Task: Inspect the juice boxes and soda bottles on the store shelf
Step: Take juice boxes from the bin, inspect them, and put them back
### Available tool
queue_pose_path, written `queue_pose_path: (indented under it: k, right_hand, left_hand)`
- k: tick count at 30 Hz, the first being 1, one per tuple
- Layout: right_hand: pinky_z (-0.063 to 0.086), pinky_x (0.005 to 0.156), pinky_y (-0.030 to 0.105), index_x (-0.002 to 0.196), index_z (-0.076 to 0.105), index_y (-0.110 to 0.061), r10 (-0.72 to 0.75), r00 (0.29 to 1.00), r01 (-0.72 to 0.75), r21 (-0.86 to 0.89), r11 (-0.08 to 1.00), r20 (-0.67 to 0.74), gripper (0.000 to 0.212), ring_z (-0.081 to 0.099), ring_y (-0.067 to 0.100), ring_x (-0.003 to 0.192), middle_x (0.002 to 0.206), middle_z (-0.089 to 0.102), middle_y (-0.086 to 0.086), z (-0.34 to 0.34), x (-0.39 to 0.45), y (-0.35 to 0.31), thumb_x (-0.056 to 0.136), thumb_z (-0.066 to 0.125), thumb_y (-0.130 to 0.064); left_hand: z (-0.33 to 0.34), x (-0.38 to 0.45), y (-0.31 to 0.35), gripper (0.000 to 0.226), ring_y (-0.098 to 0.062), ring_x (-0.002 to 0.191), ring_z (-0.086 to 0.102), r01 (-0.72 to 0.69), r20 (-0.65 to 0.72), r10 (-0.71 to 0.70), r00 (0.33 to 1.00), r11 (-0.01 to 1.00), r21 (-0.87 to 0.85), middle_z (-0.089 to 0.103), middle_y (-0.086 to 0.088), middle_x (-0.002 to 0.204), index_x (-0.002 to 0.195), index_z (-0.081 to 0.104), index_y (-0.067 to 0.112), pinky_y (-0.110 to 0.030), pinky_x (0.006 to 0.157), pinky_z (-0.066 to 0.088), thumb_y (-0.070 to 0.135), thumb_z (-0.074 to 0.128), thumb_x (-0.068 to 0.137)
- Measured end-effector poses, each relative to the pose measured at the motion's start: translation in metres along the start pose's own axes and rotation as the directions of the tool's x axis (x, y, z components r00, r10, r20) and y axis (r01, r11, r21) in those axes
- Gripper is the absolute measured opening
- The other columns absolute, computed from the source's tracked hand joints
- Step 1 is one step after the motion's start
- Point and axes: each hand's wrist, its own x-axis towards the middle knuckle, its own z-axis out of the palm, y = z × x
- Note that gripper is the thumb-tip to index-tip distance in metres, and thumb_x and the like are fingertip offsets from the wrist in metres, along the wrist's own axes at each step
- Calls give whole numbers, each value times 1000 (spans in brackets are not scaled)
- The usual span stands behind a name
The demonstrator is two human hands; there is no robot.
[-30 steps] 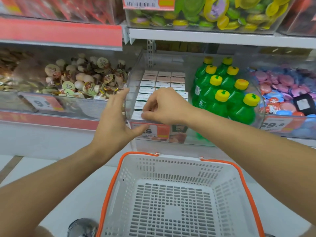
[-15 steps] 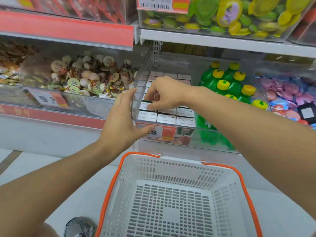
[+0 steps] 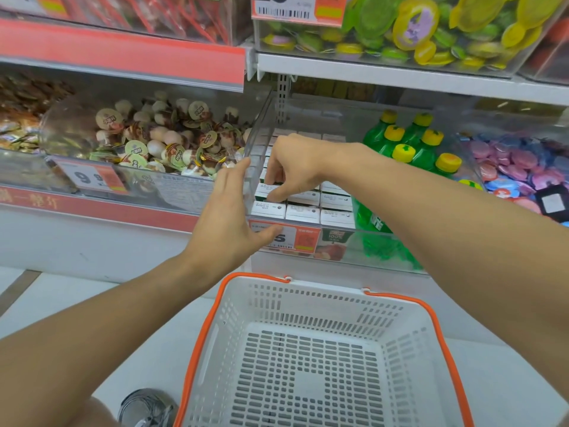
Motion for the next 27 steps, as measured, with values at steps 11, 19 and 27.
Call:
queue_pose_path:
  k: [11, 19, 27]
  right_hand:
    - [62, 70, 39, 86, 72, -14, 236, 820, 134, 576, 806, -521, 23, 73, 17, 77, 84, 75, 0, -7, -52, -4, 67, 81, -24]
    - [61, 60, 31, 91, 72, -7, 482, 728, 345, 868, 359, -488, 4, 71, 15, 68, 74, 75, 1, 3, -145, -19, 89, 69, -8]
    - [57, 63, 26, 98, 77, -8, 620, 783, 74, 997, -33, -38, 30, 67, 18, 72, 92, 76, 11, 67, -219, -19, 85, 64, -32]
  left_hand:
    - [-11, -3, 12, 95, -19, 142, 18, -13, 15, 12, 1000, 995, 96, 24, -5, 150, 156, 15, 17, -31, 112, 27, 42, 72, 84]
    - [-11, -29, 74, 46, -7, 87, 69, -61, 67, 130, 989, 785, -617, 71, 7, 102, 141, 47, 30, -23, 74, 56, 37, 58, 96]
    - [40, -69, 87, 56, -32, 92, 70, 274, 519, 161, 840, 700, -660, 75, -11, 97, 137, 45, 39, -41, 88, 57, 23, 70, 89]
